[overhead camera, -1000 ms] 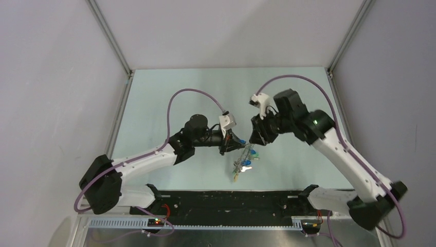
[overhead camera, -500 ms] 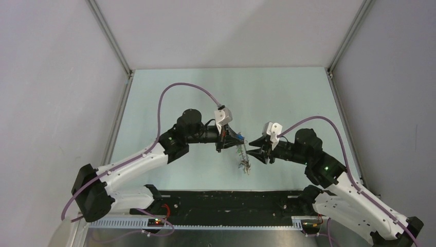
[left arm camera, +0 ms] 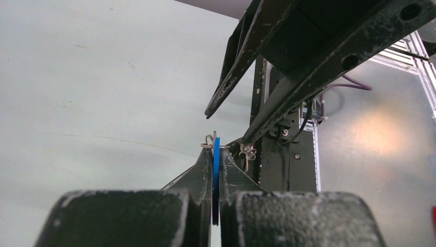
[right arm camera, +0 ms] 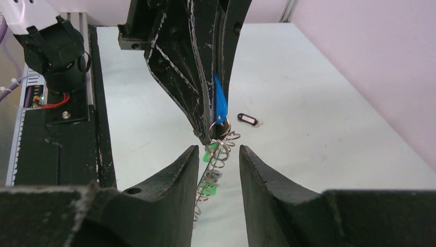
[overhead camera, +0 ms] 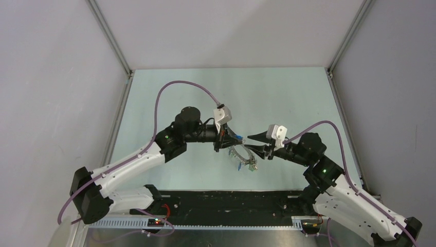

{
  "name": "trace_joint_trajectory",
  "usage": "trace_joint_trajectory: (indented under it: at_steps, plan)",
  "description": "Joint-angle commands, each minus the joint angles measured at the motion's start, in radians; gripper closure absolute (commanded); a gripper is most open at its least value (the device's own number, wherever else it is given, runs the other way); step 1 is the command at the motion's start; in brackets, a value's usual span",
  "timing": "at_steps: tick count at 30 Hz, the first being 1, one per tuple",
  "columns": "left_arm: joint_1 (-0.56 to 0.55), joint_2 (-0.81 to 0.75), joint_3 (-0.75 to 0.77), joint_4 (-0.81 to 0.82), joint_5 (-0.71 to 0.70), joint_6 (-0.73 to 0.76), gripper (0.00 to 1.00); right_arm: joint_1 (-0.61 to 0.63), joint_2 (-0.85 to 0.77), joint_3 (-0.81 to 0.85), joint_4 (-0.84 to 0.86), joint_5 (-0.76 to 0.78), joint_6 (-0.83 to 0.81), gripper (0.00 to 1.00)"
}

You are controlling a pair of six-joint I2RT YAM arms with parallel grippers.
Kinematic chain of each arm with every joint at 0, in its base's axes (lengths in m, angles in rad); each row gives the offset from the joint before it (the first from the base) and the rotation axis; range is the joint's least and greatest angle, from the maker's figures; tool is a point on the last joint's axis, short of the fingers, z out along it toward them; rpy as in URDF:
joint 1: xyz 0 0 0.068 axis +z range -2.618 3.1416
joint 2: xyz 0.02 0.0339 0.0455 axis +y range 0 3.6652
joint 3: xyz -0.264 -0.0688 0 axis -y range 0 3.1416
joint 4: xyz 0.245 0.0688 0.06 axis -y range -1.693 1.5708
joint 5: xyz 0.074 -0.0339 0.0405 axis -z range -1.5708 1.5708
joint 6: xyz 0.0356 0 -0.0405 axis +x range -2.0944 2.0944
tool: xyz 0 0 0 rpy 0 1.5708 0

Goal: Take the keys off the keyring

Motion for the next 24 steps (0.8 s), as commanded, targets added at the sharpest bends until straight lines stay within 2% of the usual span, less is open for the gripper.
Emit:
trace_joint_trajectory:
  at_steps: [1,5,12,24]
  plan:
    - [0.003,-0.037,0.061,0.021,0.000,0.030,1.00,-0.004,-0.018,0.003,0.065,-0.003,0.013,0.59]
    - [0.003,-0.042,0.069,0.015,-0.001,0.036,1.00,-0.013,-0.006,0.003,0.057,0.002,0.032,0.58]
    - [0.000,-0.048,0.073,-0.010,0.003,0.051,1.00,-0.042,-0.001,0.003,0.080,0.023,0.054,0.65]
    - [-0.005,-0.053,0.086,-0.011,-0.020,0.061,1.00,-0.038,0.052,0.003,0.064,-0.048,0.051,0.70]
